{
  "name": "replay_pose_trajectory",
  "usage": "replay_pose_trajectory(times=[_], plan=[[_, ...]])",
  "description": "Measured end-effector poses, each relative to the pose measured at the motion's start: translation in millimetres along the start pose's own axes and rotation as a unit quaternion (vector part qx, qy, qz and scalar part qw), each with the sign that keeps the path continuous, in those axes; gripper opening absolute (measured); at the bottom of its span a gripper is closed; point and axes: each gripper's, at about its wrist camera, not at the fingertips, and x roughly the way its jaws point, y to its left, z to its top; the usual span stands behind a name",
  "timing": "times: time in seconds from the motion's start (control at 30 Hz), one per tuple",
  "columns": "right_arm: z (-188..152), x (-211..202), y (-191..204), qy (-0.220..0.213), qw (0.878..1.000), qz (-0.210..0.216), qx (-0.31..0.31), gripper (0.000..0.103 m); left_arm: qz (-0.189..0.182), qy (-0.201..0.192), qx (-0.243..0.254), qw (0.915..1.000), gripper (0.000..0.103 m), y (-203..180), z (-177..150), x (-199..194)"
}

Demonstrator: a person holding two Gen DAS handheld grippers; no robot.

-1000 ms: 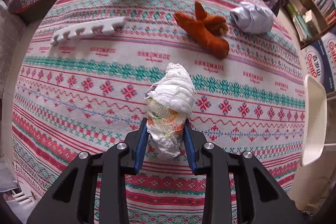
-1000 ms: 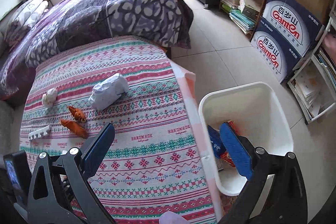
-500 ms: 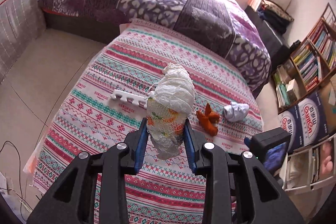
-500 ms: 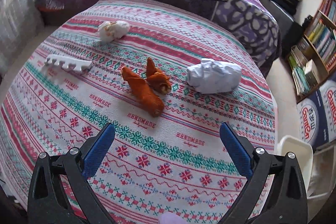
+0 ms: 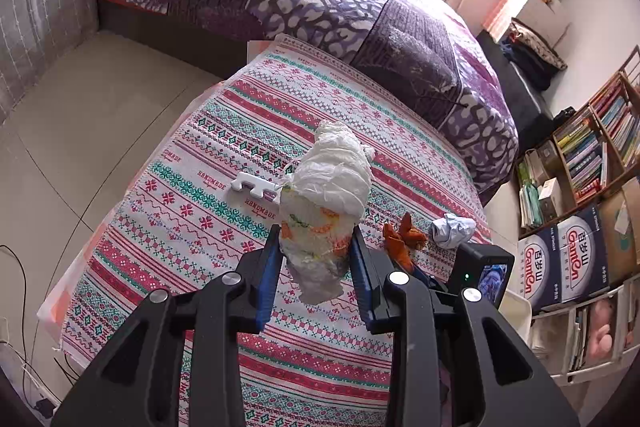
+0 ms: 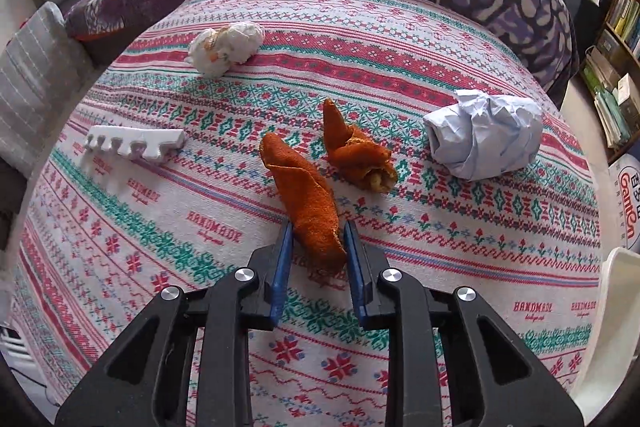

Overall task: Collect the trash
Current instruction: 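Reach down and grasp the orange fuzzy cloth with the right gripper, then carry the orange cloth to the bin and open the right gripper while the left gripper carries the bundle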

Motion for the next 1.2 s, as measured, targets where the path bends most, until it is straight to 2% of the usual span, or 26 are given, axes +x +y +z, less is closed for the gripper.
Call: replay_pose_trajectory(times=[0.1,0.33,0.5,0.67,0.87,1.03,1.2], plan=[[2,-21,8,-0.019,1.0,0.011,-0.001,0.021,-0.001,-0.014,-0.009,0.9999,0.033,3,2,-8],[10,-99,24,-0.112,0.993,0.022,-0.011,0.021,0.004,-0.054,-0.024,0.9982,0.033,6,6,-24],[12,-145,14,-0.161,0.987,0.016,-0.008,0.021,0.019,-0.087,-0.018,0.9958,0.033,-1,6,-33],[3,-182,2,-0.188,0.982,0.006,0.012,0.021,0.025,-0.094,-0.005,0.9952,0.033,-11,3,-34],[-16,-196,-31,-0.203,0.977,0.004,0.059,0.021,0.031,-0.093,0.014,0.9951,0.033,-27,-4,-27],[-24,-191,-51,-0.198,0.977,-0.015,0.074,0.021,0.037,-0.097,0.032,0.9941,0.033,-44,-12,-19],[-27,-202,-70,-0.217,0.972,-0.028,0.087,0.021,0.033,-0.1,0.046,0.9933,0.033,-64,-18,-12]])
